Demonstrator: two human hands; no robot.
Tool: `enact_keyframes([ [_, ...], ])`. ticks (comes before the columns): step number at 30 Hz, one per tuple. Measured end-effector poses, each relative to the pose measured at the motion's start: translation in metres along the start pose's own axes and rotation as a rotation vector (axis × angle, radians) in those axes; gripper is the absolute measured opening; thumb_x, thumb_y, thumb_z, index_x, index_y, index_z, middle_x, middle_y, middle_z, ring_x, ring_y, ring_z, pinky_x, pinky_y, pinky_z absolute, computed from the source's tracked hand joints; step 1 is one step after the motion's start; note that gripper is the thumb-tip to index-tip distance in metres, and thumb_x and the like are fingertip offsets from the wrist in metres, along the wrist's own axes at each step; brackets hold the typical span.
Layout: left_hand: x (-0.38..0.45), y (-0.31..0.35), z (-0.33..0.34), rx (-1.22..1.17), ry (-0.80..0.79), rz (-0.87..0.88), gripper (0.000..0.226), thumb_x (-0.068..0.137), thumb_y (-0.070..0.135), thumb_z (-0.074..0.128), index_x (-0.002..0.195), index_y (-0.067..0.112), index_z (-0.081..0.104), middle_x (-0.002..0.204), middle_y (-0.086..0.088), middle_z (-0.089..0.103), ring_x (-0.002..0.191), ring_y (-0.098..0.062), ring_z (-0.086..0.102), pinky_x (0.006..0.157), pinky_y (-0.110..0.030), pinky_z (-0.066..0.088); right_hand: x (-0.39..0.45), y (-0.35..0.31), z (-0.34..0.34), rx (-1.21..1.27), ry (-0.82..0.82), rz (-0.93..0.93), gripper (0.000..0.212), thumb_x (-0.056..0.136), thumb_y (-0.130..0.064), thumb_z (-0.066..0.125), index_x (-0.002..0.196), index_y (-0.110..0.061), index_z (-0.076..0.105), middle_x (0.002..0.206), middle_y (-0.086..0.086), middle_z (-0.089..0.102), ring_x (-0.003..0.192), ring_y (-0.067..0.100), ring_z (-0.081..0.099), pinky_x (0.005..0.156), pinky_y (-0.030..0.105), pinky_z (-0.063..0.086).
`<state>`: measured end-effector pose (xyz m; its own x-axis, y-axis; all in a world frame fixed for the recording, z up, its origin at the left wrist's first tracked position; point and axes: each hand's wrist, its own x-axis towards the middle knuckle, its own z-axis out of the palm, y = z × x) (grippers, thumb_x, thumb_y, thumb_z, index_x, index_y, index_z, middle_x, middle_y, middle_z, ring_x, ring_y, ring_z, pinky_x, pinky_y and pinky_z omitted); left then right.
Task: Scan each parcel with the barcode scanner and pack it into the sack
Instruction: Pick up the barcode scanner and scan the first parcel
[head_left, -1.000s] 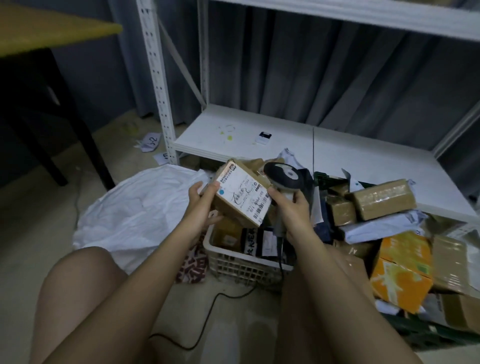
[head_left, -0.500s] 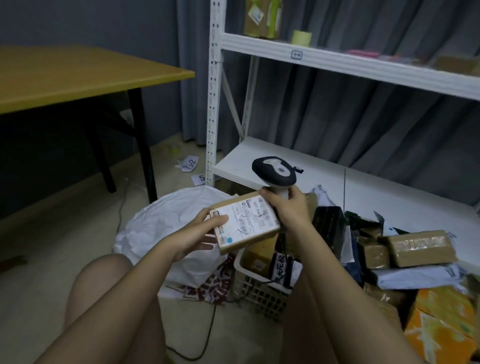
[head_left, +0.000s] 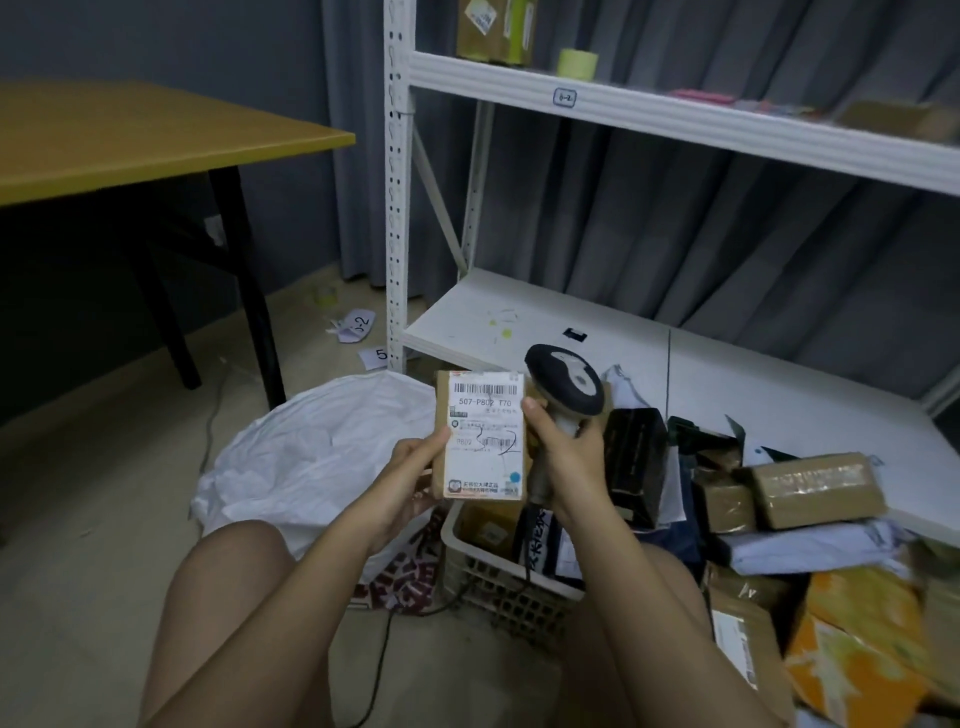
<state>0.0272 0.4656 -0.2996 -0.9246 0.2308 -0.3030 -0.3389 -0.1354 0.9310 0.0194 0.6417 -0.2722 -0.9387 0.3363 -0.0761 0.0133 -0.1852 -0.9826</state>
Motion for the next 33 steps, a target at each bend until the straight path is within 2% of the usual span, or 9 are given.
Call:
enact_keyframes([
  [3,0.004,0.001,-0.006,0.104,-0.01,-0.024,0.045,0.092,0.045,0.055,0.128,0.024,0.04,0.117,-0.006,0.069,0.096,-0.019,0.069,0.092,-0.035,0.052,0.002,0.0,-0.008,-0.06,-0.035,0.021,0.059,0.077,-0.03,0.08,0.128,-0.021,0.052,0.118,0.001,0.067,0.111,0.02,0.063,0.102,0.049,0.047],
  [6,0.004,0.011,-0.008,0.192,-0.082,-0.04,0.05,0.091,0.032,0.061,0.131,0.041,0.031,0.112,-0.001,0.07,0.093,-0.024,0.071,0.088,-0.038,0.054,0.004,0.001,-0.013,-0.093,-0.063,0.032,0.054,0.081,-0.033,0.076,0.128,-0.021,0.052,0.116,0.001,0.068,0.108,0.019,0.064,0.101,0.048,0.048],
  [8,0.008,0.013,-0.008,0.258,-0.059,-0.043,0.055,0.089,0.029,0.065,0.133,0.036,0.032,0.11,0.0,0.07,0.097,-0.022,0.07,0.093,-0.04,0.053,0.005,0.001,-0.015,-0.116,-0.077,0.036,0.047,0.085,-0.032,0.073,0.125,-0.023,0.052,0.114,-0.001,0.068,0.107,0.018,0.064,0.098,0.042,0.05],
  [10,0.013,0.011,-0.009,0.288,0.008,-0.018,0.062,0.087,0.026,0.069,0.136,0.027,0.031,0.113,-0.002,0.066,0.1,-0.018,0.066,0.093,-0.04,0.053,0.005,0.0,-0.016,-0.139,-0.08,0.024,0.044,0.088,-0.026,0.07,0.127,-0.022,0.051,0.11,-0.004,0.065,0.101,0.014,0.063,0.081,0.022,0.054],
  [12,0.02,0.008,-0.014,0.249,0.082,-0.008,0.064,0.086,0.022,0.07,0.137,0.024,0.032,0.114,-0.004,0.063,0.099,-0.016,0.064,0.085,-0.037,0.055,0.001,-0.001,-0.02,-0.151,-0.061,0.015,0.047,0.089,-0.021,0.069,0.132,-0.019,0.048,0.109,-0.004,0.061,0.09,0.006,0.058,0.056,0.006,0.047],
  [16,0.034,0.006,-0.026,0.165,0.171,0.014,0.065,0.084,0.021,0.073,0.139,0.023,0.038,0.118,-0.006,0.064,0.099,-0.017,0.064,0.071,-0.027,0.052,-0.01,0.006,-0.028,-0.282,-0.139,0.061,0.043,0.087,-0.029,0.071,0.125,-0.017,0.054,0.096,0.003,0.065,0.078,0.015,0.061,0.054,0.018,0.048],
  [21,0.041,0.004,-0.03,0.214,0.169,0.024,0.059,0.083,0.022,0.073,0.135,0.025,0.045,0.118,-0.005,0.065,0.093,-0.013,0.065,0.068,-0.023,0.051,-0.031,0.02,-0.031,-0.396,-0.142,0.067,0.016,0.082,-0.02,0.075,0.088,-0.014,0.061,0.072,0.002,0.06,0.066,0.017,0.057,0.06,0.03,0.046],
  [27,0.04,0.004,-0.033,0.214,0.17,0.038,0.059,0.085,0.023,0.072,0.137,0.025,0.045,0.119,-0.006,0.065,0.095,-0.013,0.064,0.065,-0.022,0.051,-0.048,0.027,-0.032,-0.421,-0.13,0.011,0.028,0.081,-0.015,0.076,0.065,-0.011,0.054,0.054,0.001,0.053,0.051,0.011,0.05,0.049,0.021,0.041],
  [33,0.038,0.0,-0.037,0.199,0.164,0.045,0.055,0.085,0.023,0.071,0.133,0.028,0.046,0.117,-0.006,0.065,0.095,-0.013,0.064,0.066,-0.022,0.05,-0.054,0.025,-0.03,-0.392,-0.142,-0.021,0.026,0.082,-0.01,0.075,0.064,-0.013,0.056,0.044,-0.01,0.053,0.044,0.002,0.05,0.046,0.015,0.041],
])
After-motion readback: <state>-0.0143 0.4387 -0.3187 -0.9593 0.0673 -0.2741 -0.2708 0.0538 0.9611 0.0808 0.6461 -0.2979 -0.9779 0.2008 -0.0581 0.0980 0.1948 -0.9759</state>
